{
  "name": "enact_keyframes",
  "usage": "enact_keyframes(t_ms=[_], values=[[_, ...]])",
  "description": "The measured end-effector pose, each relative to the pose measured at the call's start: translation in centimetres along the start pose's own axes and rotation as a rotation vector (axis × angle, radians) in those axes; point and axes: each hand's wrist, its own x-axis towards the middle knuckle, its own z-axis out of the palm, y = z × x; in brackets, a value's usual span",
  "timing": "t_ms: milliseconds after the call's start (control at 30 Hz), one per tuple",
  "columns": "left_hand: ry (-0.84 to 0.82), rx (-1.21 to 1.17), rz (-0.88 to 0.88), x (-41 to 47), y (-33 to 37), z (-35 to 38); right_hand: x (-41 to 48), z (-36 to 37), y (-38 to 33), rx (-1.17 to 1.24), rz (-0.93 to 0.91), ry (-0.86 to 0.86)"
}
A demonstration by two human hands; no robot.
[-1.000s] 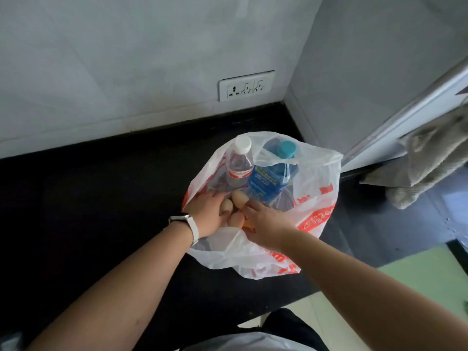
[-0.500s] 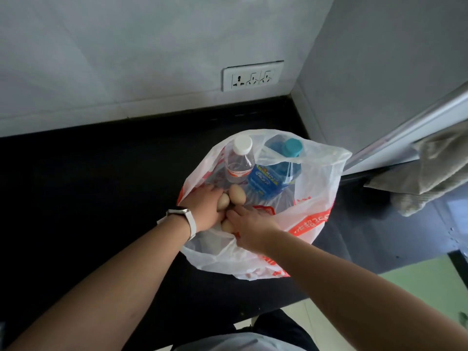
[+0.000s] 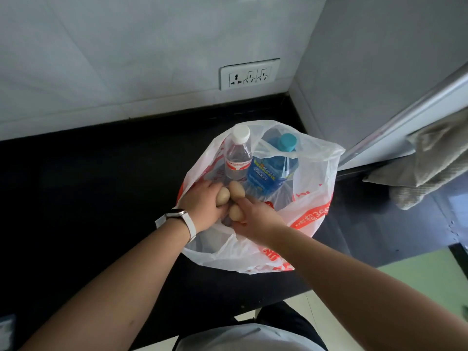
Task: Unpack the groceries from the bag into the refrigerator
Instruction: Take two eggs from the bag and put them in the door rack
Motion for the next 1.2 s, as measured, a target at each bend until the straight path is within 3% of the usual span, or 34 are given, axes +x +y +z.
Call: enact_keyframes(t_ms=[133, 333, 500, 1000, 1200], values=[[0.119, -0.132, -0.021, -1.3, 1.3, -1.1, -1.3, -1.7, -0.3, 0.236, 0.101, 0.074], [0.176, -0.502, -0.101, -3.9, 4.2, -3.4, -3.4, -3.8, -1.1, 0.463, 0.102, 0.237], [0.242, -0.773, -0.202, -5.9, 6.4, -5.0, -5.2, -6.0, -1.4, 0.579, 0.041, 0.243], [0.449, -1.305, -0.394, -11.0, 16.1, -7.6, -8.5, -12.6, -0.2, 0.865, -0.220, 0.010], [0.573, -1.343, -0.448, -14.4, 17.7, -7.2, -9.2, -13.4, -1.5, 0.815, -0.320, -0.112]])
